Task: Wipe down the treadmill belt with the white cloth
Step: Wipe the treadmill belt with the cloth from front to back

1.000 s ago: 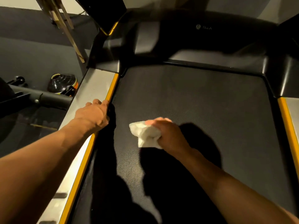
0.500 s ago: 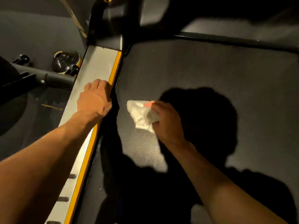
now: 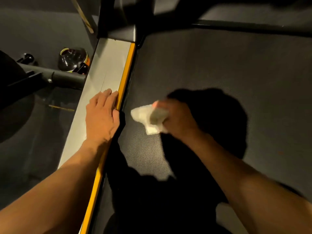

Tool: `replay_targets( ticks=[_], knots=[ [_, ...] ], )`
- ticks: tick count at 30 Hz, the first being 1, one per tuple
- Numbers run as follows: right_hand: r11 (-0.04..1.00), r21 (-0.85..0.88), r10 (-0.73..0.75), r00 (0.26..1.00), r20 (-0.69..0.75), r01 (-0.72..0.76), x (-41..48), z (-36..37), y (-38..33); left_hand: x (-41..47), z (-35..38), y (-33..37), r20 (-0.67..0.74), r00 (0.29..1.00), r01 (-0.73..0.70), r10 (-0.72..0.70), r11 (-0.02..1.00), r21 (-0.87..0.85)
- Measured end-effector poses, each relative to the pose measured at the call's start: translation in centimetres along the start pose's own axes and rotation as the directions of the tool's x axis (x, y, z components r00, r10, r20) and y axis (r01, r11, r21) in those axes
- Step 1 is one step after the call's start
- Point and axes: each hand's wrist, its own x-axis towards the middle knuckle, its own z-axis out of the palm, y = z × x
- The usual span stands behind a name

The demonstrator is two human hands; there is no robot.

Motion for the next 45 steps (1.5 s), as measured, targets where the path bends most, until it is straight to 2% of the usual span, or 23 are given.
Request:
replay_targets(
  ticks=[1,3,4,6,7,9,11,13,14,17,19,20,24,27,28,29,32,34,37,40,42,43,45],
  knots=[
    [0.999,0.029,0.034,0.994,-0.101,-0.031,1.5,-0.7,0.0,-0.1,0.1,0.0,-0.013,1.0,0.006,-0.006,1.0,0.001],
    [0.99,-0.143,-0.06,0.958,-0.279,0.02,4.8,-1.6,0.0,-0.1,0.4,0.0,-0.027,1.0,0.007,-0.007,1.0,0.013],
    [0.973,-0.229,-0.068,0.968,-0.242,0.011,6.2,-1.8,0.2,-0.1,0.4,0.0,-0.028,1.0,0.004,-0.004,1.0,0.017],
    [0.936,-0.341,0.089,0.996,-0.011,-0.088,7.5,-1.4,0.5,-0.1,0.4,-0.1,-0.03,1.0,0.006,-0.005,1.0,0.021],
    [0.912,-0.402,0.113,0.992,0.058,-0.08,7.3,-0.7,0.6,-0.1,0.4,-0.1,-0.033,0.999,0.005,-0.004,1.0,0.02],
    [0.878,-0.478,0.018,0.998,0.067,0.016,5.6,0.5,0.2,-0.1,0.3,-0.1,-0.03,1.0,0.003,-0.002,1.0,0.017],
    [0.888,-0.448,-0.043,0.988,0.151,0.107,3.2,1.5,-0.7,-0.1,0.4,-0.1,-0.03,1.0,0.001,-0.001,1.0,0.028],
    [0.898,-0.404,-0.049,0.952,0.301,0.174,1.0,2.4,-1.5,-0.1,0.5,-0.2,-0.04,0.999,-0.015,0.017,0.999,0.044],
    [0.9,-0.398,-0.043,0.946,0.323,0.177,0.5,2.4,-1.7,-0.1,0.5,-0.2,-0.044,0.999,-0.019,0.021,0.999,0.043],
    [0.939,-0.339,-0.02,0.993,0.112,0.057,2.7,2.0,-1.9,-0.2,0.6,-0.3,-0.051,0.999,-0.015,0.017,1.0,0.026],
    [0.908,-0.42,-0.043,0.995,-0.085,0.003,4.9,2.1,-1.5,-0.2,0.6,-0.3,-0.054,0.998,-0.012,0.013,1.0,0.028],
    [0.89,-0.457,-0.039,0.994,-0.101,-0.011,5.5,2.5,-1.2,-0.1,0.6,-0.3,-0.057,0.998,-0.006,0.008,0.999,0.033],
    [0.854,-0.521,0.065,0.991,0.118,0.006,2.3,4.9,-1.9,-0.1,0.8,-0.6,-0.062,0.998,-0.02,0.022,0.999,0.037],
    [0.929,-0.348,-0.013,0.953,0.301,0.123,-1.8,4.7,-3.1,-0.1,0.6,-0.6,-0.058,0.998,-0.02,0.021,1.0,0.021],
    [0.937,-0.316,-0.047,0.948,0.316,0.151,-1.7,4.1,-3.1,-0.1,0.6,-0.6,-0.057,0.998,-0.015,0.016,1.0,0.016],
    [0.934,-0.328,-0.045,0.957,0.286,0.142,-0.9,3.2,-3.0,-0.2,0.7,-0.5,-0.056,0.998,-0.01,0.011,1.0,0.011],
    [0.918,-0.397,0.014,1.0,-0.02,-0.021,3.5,2.0,-1.2,-0.3,0.7,-0.6,-0.057,0.998,-0.012,0.011,1.0,-0.007],
    [0.899,-0.434,0.033,0.996,-0.078,-0.063,4.8,2.3,-0.6,-0.3,0.6,-0.7,-0.054,0.998,-0.031,0.03,0.999,-0.018],
    [0.847,-0.531,0.074,0.993,0.088,-0.016,1.6,3.5,-1.1,-0.3,0.4,-0.8,-0.048,0.998,-0.031,0.029,0.999,-0.035],
    [0.918,-0.352,-0.069,0.946,0.316,0.185,-4.0,4.0,-2.3,-0.3,0.5,-0.7,-0.055,0.998,-0.008,0.006,1.0,-0.029],
    [0.906,-0.295,-0.155,0.887,0.435,0.303,-5.6,3.4,-2.2,-0.3,0.7,-0.6,-0.058,0.998,0.001,-0.002,1.0,-0.021],
    [0.904,-0.3,-0.168,0.897,0.409,0.306,-4.9,2.9,-1.9,-0.2,0.8,-0.5,-0.06,0.998,0.001,-0.002,1.0,-0.018],
    [0.911,-0.376,-0.104,0.976,0.189,0.17,-1.9,1.9,-1.2,-0.1,0.7,-0.3,-0.063,0.998,0.013,-0.013,1.0,-0.014]
  ],
)
